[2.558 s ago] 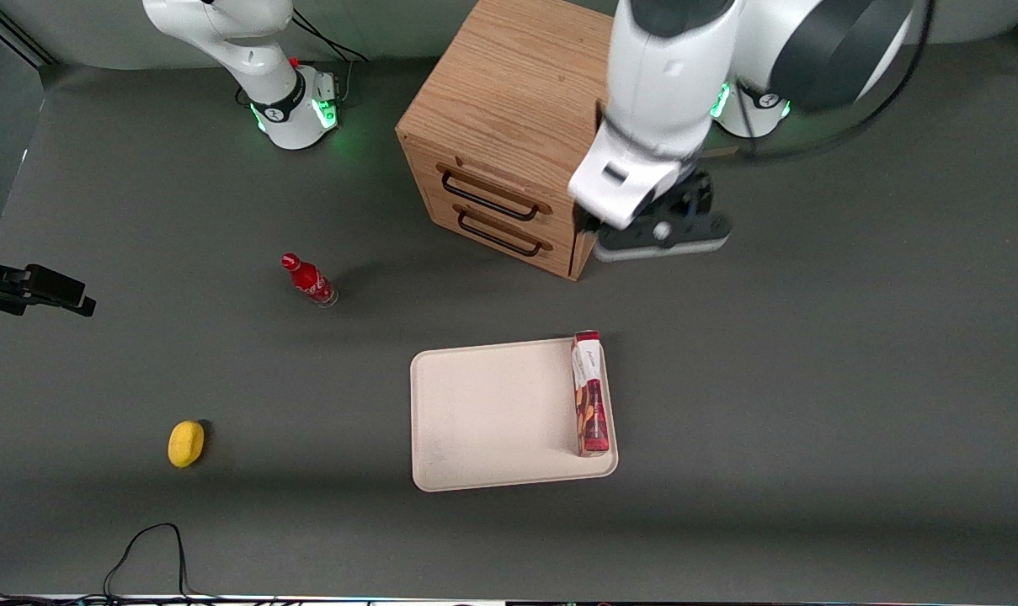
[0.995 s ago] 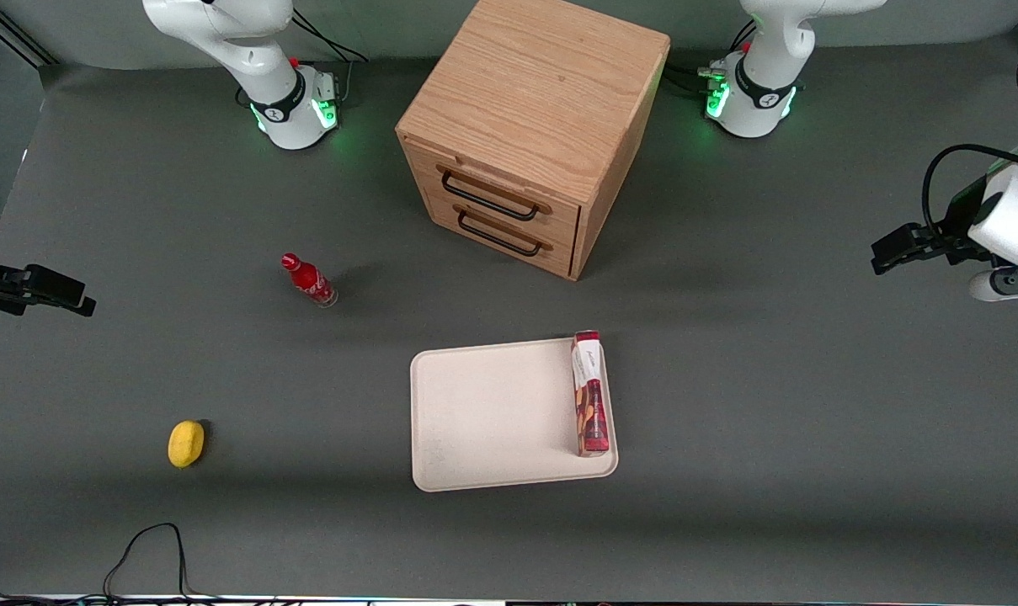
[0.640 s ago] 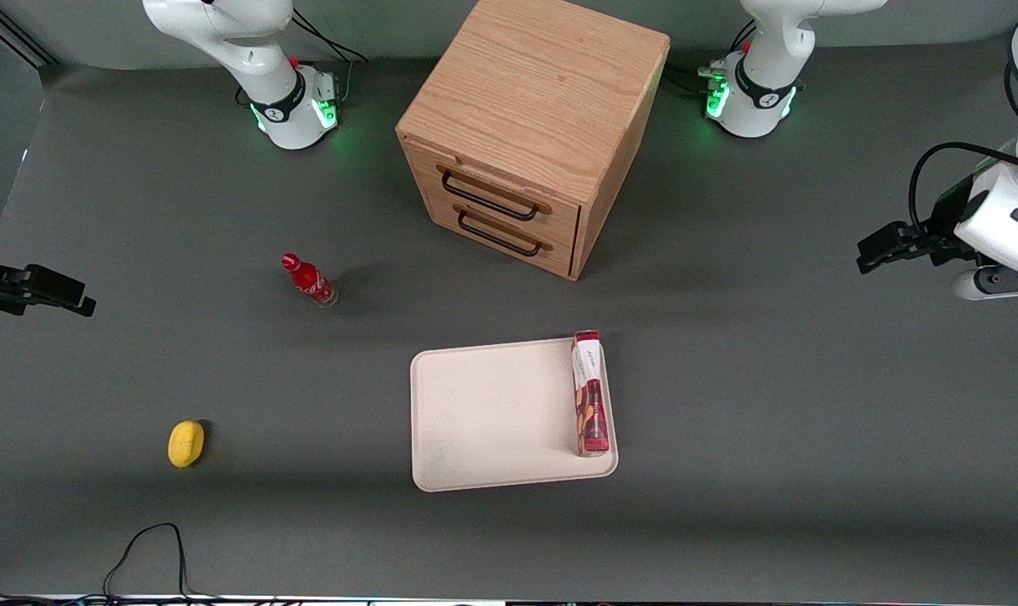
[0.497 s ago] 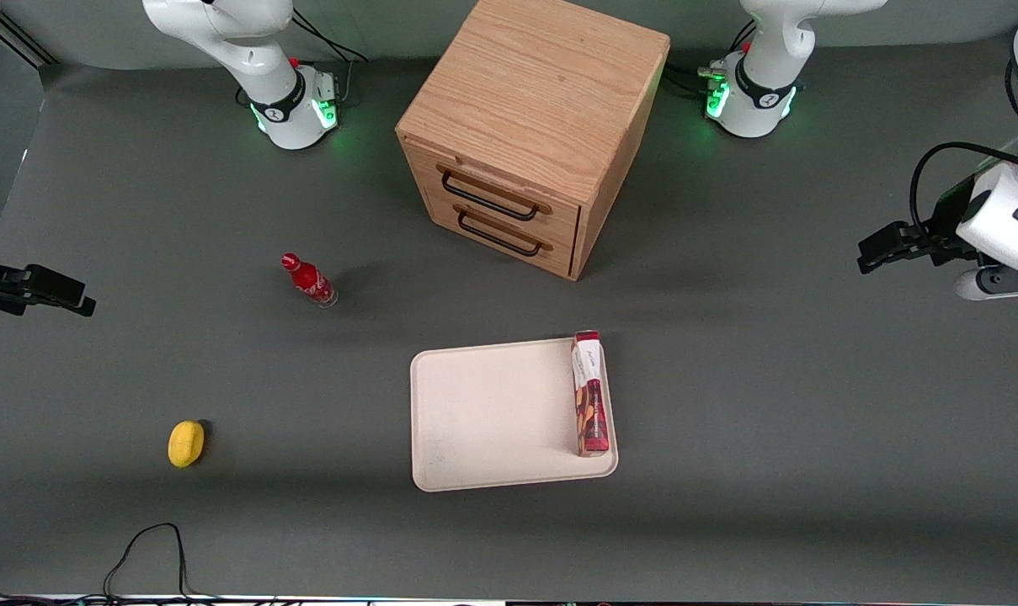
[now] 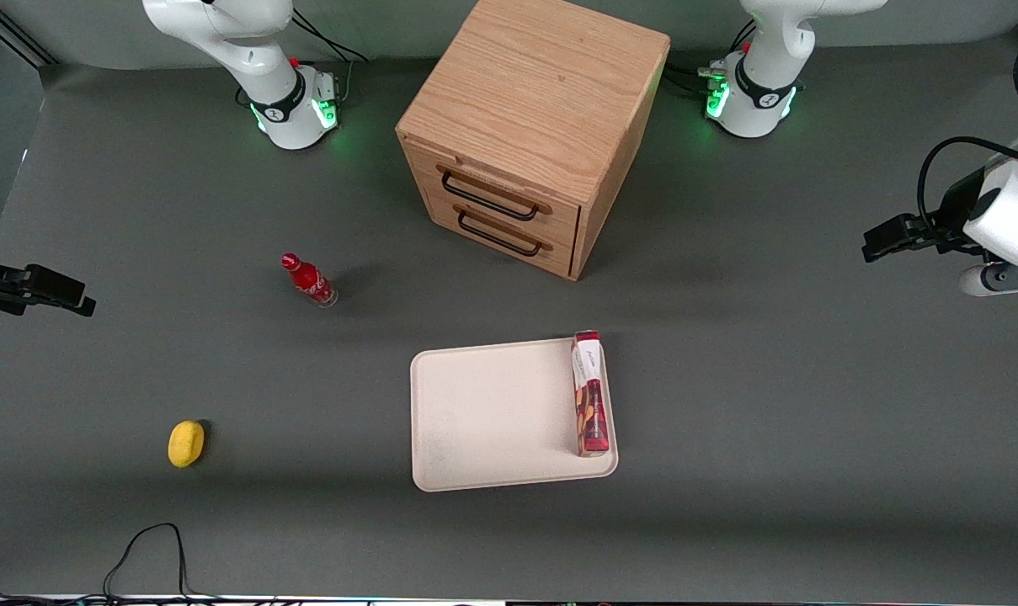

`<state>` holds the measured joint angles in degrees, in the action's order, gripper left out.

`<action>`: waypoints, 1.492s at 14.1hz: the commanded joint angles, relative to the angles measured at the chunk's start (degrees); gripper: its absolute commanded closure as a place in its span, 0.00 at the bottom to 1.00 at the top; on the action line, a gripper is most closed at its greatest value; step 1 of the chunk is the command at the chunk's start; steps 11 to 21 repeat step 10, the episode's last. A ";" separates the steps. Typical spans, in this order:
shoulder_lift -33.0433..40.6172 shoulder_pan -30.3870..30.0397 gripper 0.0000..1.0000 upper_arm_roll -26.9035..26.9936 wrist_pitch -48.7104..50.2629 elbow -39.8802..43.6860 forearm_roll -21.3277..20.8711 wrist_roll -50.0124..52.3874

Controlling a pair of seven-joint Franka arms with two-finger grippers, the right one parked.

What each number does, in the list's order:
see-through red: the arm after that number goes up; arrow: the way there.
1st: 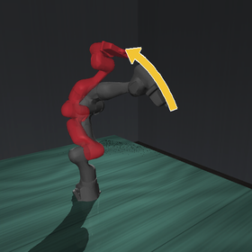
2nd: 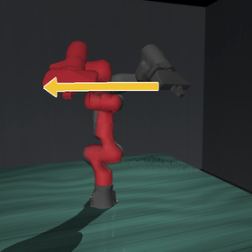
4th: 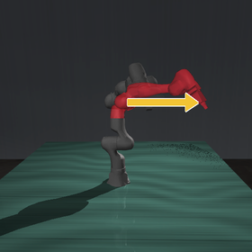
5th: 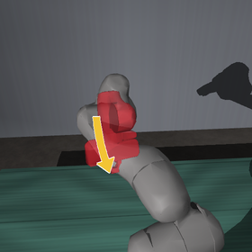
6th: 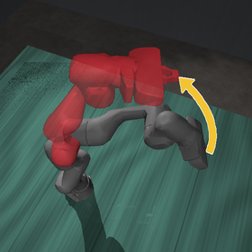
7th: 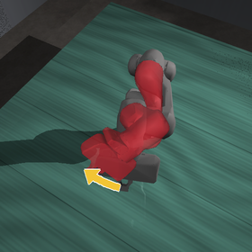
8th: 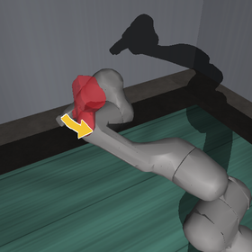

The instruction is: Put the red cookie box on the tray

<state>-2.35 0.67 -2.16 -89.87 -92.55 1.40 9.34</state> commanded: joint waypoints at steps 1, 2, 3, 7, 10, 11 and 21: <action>-0.90 0.56 0.00 0.40 1.54 1.93 0.80 -0.64; -0.90 0.56 0.00 0.40 1.71 1.84 0.80 -0.72; -0.90 0.73 0.00 0.40 2.06 1.84 0.54 -0.99; -0.90 0.91 0.00 0.40 2.95 1.49 -1.04 -2.48; -0.90 1.09 0.00 0.40 3.04 1.49 -2.01 -3.01; -0.90 1.09 0.00 0.40 3.04 1.49 -2.01 -3.01; -0.90 1.09 0.00 0.40 3.04 1.49 -2.01 -3.01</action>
